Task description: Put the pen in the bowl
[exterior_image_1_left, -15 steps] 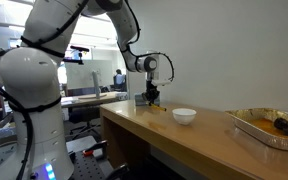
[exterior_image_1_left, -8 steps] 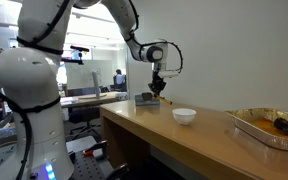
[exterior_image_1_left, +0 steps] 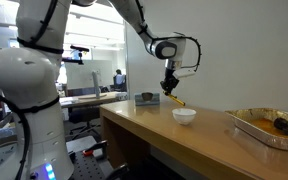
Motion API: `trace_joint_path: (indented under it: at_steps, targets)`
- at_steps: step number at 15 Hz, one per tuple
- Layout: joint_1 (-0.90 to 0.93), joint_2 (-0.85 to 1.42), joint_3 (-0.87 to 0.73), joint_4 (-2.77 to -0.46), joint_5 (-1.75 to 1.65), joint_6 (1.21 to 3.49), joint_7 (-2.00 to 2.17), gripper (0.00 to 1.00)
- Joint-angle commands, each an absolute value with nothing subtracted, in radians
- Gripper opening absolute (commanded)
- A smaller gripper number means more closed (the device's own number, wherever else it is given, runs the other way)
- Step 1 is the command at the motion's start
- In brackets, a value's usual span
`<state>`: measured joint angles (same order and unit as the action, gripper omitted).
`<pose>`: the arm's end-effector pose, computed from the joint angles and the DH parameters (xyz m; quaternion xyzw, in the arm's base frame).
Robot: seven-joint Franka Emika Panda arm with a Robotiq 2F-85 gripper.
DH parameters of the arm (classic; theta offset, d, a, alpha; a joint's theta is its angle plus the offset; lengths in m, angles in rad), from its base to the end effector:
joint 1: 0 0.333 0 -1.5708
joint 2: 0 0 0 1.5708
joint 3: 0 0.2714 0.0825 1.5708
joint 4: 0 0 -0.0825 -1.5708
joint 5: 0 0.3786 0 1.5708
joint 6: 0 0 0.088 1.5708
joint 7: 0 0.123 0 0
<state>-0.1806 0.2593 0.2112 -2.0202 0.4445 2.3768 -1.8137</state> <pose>0.5912 0.0261 0.2820 -0.7093 -0.6781 -0.1745 0.0809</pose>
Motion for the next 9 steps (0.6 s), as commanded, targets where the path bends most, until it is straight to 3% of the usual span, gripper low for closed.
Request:
trace_joint_path:
  at_steps: [1,9]
  targets:
    - [-0.189,0.261,0.189,-1.989,0.545,2.274,-1.913,0.06]
    - [-0.194,0.318,0.125,-1.934,0.623,2.221,-1.935,0.06]
